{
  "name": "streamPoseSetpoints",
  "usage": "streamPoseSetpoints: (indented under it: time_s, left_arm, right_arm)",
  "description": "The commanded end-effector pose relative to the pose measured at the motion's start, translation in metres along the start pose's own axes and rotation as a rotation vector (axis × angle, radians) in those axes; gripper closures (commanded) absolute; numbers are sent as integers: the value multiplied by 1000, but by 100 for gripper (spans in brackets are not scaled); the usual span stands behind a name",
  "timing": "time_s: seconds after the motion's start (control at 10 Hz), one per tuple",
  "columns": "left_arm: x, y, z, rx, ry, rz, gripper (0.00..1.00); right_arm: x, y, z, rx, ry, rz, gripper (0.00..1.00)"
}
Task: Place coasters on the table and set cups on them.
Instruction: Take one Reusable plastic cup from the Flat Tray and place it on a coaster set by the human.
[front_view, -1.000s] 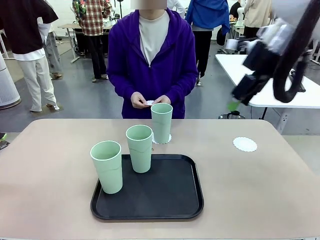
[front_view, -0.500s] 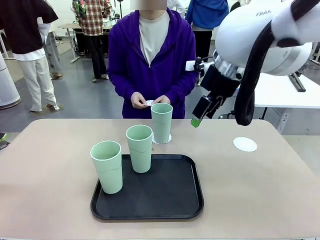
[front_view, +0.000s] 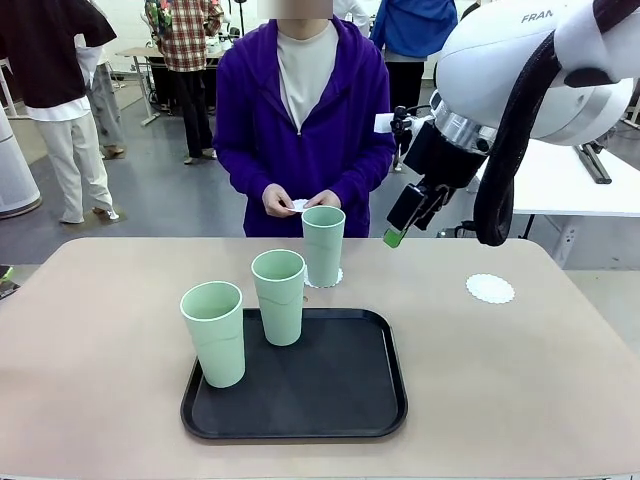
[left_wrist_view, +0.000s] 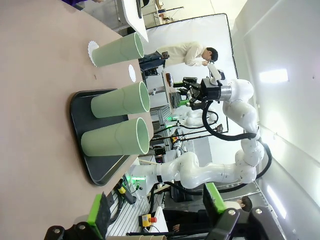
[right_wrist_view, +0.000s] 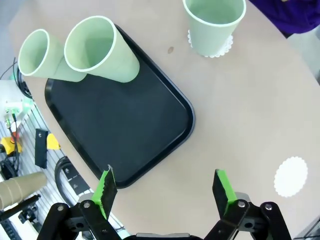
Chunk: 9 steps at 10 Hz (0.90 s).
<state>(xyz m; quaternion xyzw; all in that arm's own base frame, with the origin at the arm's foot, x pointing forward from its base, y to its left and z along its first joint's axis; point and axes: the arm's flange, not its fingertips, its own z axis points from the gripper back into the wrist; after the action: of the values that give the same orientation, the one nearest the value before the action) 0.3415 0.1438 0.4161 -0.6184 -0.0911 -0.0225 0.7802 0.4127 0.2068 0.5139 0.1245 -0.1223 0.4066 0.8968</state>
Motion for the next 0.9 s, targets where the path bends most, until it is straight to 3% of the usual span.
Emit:
streamPoseSetpoints:
  time_s: [0.0,0.1,0.4,0.6,0.8]
  left_arm:
    - [-1,-2,2,-14,-5,-14,0]
    - [-1,-2,2,-14,-5,-14,0]
    - [-1,-2,2,-14,-5,-14,0]
    - [-1,-2,2,-14,-5,-14,0]
    - [-1,-2,2,-14,-5,-14,0]
  right_arm:
    - [0,0,-2,2,4,0,0]
    - [-21,-19,-13,200,-201,88,0]
    - [-39,-58,-64,477,-491,245,0]
    - [-49,-73,-89,538,-636,409,0]
    - [-44,-74,-109,418,-704,469,0]
